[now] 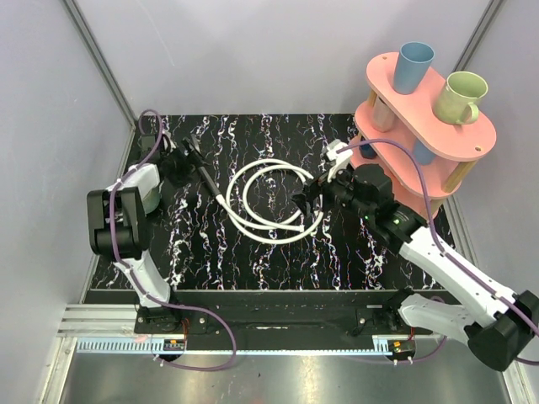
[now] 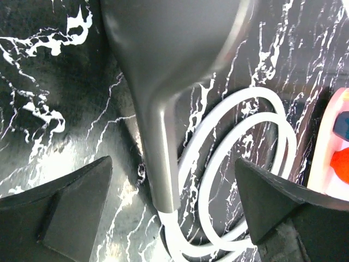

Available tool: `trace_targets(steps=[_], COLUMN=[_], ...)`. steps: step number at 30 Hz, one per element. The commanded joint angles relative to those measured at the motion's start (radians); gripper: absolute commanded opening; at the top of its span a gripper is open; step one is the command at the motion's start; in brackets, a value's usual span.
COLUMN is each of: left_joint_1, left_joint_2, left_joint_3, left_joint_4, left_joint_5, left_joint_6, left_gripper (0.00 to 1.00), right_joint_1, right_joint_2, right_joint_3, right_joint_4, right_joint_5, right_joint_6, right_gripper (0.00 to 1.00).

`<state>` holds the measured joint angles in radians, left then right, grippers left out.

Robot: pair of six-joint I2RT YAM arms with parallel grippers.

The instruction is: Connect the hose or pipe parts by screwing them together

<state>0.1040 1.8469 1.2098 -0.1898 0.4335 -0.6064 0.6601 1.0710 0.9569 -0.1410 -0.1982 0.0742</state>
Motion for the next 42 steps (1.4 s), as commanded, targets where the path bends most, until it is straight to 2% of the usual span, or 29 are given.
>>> trace_targets(steps=[1, 4, 7, 8, 11, 15, 18, 22, 28, 42], left_joint_1=[-0.02, -0.059, -0.099, -0.125, -0.177, -0.243, -0.25, -0.26, -0.268, -0.271], left_joint_2=[-0.19, -0.319, -0.461, -0.495, -0.645, -0.813, -0.928, -0.966, -0.994, -0.986], left_joint_3=[0.063, 0.048, -0.038, -0.103, -0.217, -0.338, -0.429, -0.438, -0.397, -0.352], left_joint_4=[-0.075, -0.062, 0.076, 0.173, 0.309, 0.378, 0.415, 0.375, 0.288, 0.236], left_joint_5=[-0.065, -0.046, 0.072, 0.143, 0.207, 0.202, 0.188, 0.24, 0.232, 0.237], left_joint_6=[0.043, 0.056, 0.025, 0.01, -0.044, -0.05, -0.105, -0.05, 0.014, 0.026], left_gripper=[0.99, 0.99, 0.99, 0.99, 0.99, 0.99, 0.99, 0.99, 0.99, 0.99], right_joint_1=[0.003, 0.004, 0.003, 0.004, 0.003, 0.004, 0.003, 0.004, 0.004, 0.003], right_joint_2=[-0.1, -0.117, -0.126, -0.131, -0.172, -0.224, -0.27, -0.273, -0.287, -0.289], right_joint_3=[-0.012, -0.004, 0.022, 0.019, -0.006, -0.029, -0.055, -0.043, -0.05, -0.049], right_joint_4=[-0.012, -0.058, -0.109, -0.109, -0.086, -0.048, 0.0, -0.023, -0.02, -0.017], right_joint_5=[0.164, 0.253, 0.211, 0.232, 0.31, 0.348, 0.368, 0.388, 0.402, 0.413], right_joint_6=[0.094, 0.157, 0.168, 0.189, 0.297, 0.317, 0.331, 0.337, 0.352, 0.332], right_gripper=[1.0, 1.0, 1.0, 1.0, 1.0, 1.0, 1.0, 1.0, 1.0, 1.0])
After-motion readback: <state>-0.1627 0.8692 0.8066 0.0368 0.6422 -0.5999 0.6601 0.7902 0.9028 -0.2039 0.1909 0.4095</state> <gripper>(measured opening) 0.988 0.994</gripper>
